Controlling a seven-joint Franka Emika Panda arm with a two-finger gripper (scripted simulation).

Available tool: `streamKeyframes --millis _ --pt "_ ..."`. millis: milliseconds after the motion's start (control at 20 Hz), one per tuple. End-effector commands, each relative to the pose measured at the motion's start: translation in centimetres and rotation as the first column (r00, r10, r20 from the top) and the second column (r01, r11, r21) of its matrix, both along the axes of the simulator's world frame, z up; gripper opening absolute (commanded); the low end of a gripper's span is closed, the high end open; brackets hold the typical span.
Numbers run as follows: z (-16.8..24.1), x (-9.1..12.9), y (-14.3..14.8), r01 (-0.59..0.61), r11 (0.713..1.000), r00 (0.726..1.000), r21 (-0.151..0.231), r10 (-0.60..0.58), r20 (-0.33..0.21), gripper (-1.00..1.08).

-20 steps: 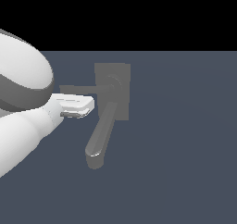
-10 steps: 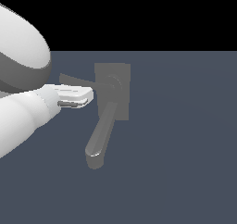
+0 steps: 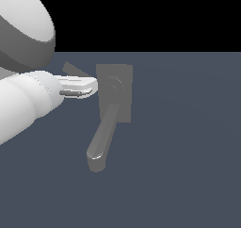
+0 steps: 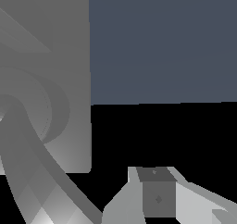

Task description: Turn on the faucet by rotating a designated handle.

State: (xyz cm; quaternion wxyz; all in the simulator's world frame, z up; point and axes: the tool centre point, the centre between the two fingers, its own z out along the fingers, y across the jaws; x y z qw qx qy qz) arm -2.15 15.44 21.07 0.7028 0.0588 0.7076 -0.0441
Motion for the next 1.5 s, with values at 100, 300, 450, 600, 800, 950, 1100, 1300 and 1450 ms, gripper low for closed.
streamKeyframes --millis 100,300,450,600,800,950,1100,1300,1450 --pt "1.8 0.0 -0.5 -0.002 1.0 1.0 0.002 0.002 0.006 -1.0" --pt "3.2 -0.1 -0.9 -0.003 1.0 1.0 0.002 0.002 0.007 -1.0" --pt "4.0 -0.2 -1.1 -0.003 1.0 1.0 0.002 0.003 0.009 -1.0" --pt "3.4 -0.4 -1.6 0.0 1.0 1.0 0.001 0.0 -0.005 -1.0" --pt "4.3 -0.5 -2.6 0.0 1.0 1.0 0.001 0.0 -0.002 -1.0" --pt "5.1 -0.6 -3.3 -0.001 1.0 1.0 0.001 0.001 0.0 -1.0" --pt "5.8 -0.7 -4.0 -0.001 1.0 1.0 0.002 0.001 0.002 -1.0" --pt "6.8 -0.8 -5.0 -0.002 1.0 1.0 0.002 0.002 0.004 -1.0" --pt "7.5 -0.8 -5.7 -0.003 1.0 1.0 0.002 0.003 0.006 -1.0"
